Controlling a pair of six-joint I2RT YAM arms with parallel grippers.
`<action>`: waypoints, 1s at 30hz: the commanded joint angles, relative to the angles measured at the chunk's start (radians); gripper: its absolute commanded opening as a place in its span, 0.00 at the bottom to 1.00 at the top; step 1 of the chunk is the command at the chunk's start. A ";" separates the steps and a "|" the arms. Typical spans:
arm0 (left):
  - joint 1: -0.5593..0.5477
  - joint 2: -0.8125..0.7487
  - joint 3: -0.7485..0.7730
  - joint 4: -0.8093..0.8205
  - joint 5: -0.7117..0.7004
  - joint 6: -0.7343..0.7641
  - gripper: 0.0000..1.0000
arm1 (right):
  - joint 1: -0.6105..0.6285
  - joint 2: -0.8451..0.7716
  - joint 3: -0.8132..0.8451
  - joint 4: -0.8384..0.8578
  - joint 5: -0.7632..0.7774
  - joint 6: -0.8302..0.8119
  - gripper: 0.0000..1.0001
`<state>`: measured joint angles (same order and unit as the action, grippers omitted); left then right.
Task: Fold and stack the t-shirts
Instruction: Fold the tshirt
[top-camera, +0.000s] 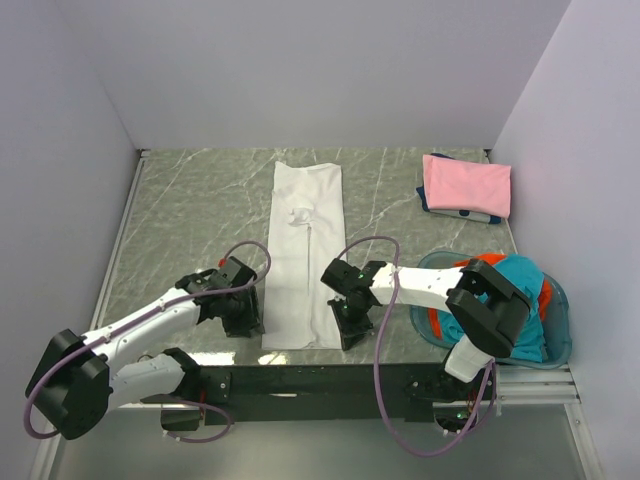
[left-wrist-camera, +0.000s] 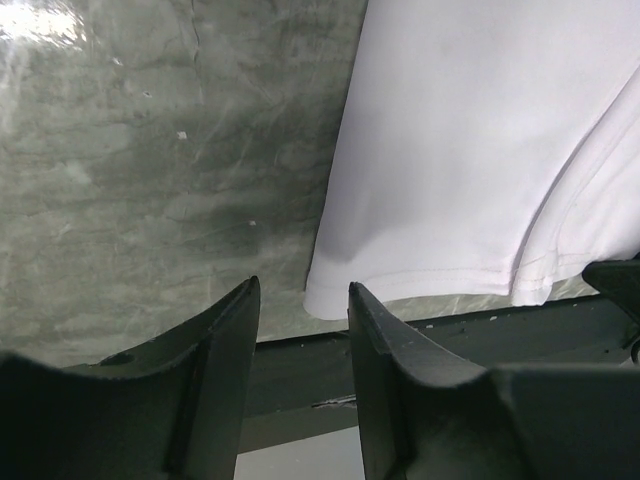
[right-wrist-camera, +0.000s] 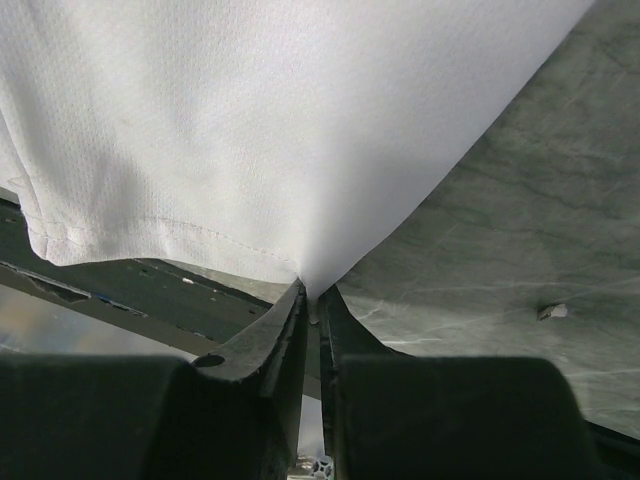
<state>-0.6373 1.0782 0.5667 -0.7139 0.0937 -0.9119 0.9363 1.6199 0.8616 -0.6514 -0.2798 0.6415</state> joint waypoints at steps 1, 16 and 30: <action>-0.009 0.014 -0.005 0.028 0.035 -0.005 0.46 | 0.004 0.005 -0.003 0.004 0.016 -0.003 0.14; -0.042 0.065 -0.018 0.034 0.063 -0.010 0.43 | 0.004 0.003 -0.009 0.007 0.016 0.004 0.13; -0.084 0.111 -0.027 0.050 0.083 -0.018 0.35 | 0.002 -0.003 -0.018 0.012 0.016 0.009 0.12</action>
<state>-0.7132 1.1862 0.5442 -0.6884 0.1589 -0.9154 0.9363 1.6203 0.8608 -0.6506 -0.2798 0.6430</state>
